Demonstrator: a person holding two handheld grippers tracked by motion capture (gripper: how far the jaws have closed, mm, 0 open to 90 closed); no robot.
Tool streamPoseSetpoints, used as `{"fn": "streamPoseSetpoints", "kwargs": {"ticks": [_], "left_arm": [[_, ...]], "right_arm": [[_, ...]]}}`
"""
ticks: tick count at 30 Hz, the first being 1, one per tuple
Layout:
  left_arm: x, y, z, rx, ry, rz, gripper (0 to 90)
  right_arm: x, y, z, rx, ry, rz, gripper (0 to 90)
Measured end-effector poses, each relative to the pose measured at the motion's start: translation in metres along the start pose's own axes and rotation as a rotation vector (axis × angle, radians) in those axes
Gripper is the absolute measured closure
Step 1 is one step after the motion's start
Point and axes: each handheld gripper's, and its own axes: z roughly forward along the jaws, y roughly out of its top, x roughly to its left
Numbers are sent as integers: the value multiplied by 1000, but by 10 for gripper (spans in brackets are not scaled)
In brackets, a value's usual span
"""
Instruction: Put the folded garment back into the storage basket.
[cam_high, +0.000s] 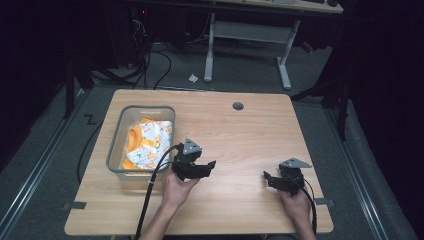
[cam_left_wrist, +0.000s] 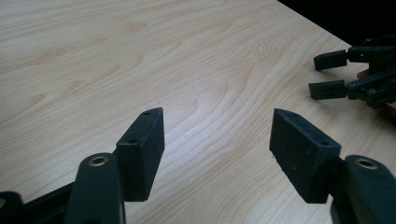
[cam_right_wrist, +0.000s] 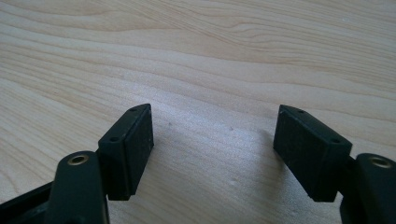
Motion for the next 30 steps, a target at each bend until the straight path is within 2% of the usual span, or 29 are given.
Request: {"fn": "streamPoseSetpoints", "kwargs": {"ticks": [6,13,23,30], "left_arm": [[-4,-3,6,9,5,2,359],[-4,-10,15,22,8,-14,360],[-4,-20,29,62,11,-21,360],[-4,-27,38,85,40,-11,361]], "right_arm": [[0,0,0,0,1,-3,290],[0,0,0,-1,1,-3,290],[0,0,0,-1,1,-3,290],[0,0,0,0,1,-3,290]]}}
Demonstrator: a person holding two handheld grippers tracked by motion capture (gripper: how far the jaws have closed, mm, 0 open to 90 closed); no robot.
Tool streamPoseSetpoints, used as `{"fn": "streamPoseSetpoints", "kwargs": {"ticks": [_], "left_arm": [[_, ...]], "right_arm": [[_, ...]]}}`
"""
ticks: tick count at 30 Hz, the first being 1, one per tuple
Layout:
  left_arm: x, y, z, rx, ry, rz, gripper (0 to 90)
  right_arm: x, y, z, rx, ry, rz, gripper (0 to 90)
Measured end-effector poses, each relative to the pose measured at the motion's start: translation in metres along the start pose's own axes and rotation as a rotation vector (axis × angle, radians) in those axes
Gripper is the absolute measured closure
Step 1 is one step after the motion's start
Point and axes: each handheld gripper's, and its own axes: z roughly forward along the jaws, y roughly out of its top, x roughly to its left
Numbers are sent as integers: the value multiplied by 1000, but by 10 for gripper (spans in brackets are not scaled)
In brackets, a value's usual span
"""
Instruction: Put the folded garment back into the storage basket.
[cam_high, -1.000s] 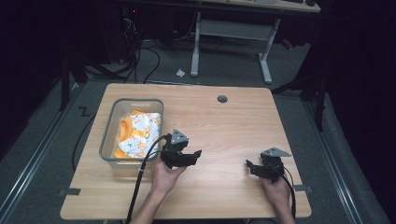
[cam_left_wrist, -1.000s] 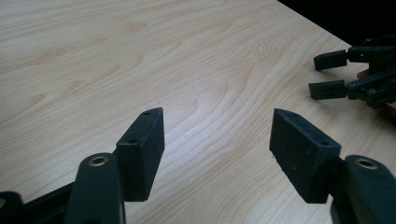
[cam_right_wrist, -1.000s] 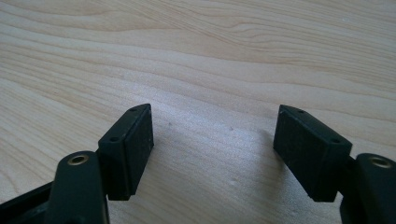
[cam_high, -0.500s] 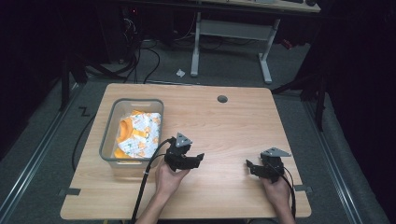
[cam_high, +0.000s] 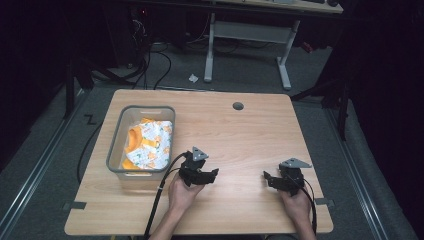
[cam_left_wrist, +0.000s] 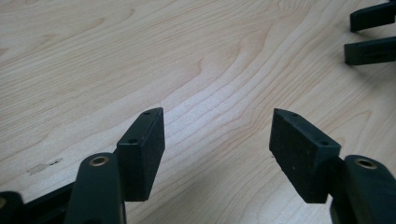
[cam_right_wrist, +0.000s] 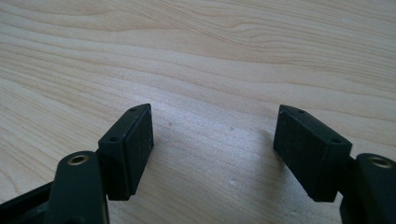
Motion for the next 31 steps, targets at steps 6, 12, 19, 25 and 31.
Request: {"fn": "streamPoseSetpoints", "kwargs": {"ticks": [6,12,19,25,31], "left_arm": [[-2,-3,7,24,30,26,361],[-2,-5,14,27,77,37,354],[2,-14,24,44,122,32,347],[3,-24,29,-3,151,42,315],[1,-25,29,-1,156,36,294]], "right_arm": [[0,0,0,0,0,2,290],[0,0,0,0,0,2,290],[0,0,0,0,0,0,290],[0,0,0,-1,-1,2,290],[0,0,0,-1,-1,1,290]]}}
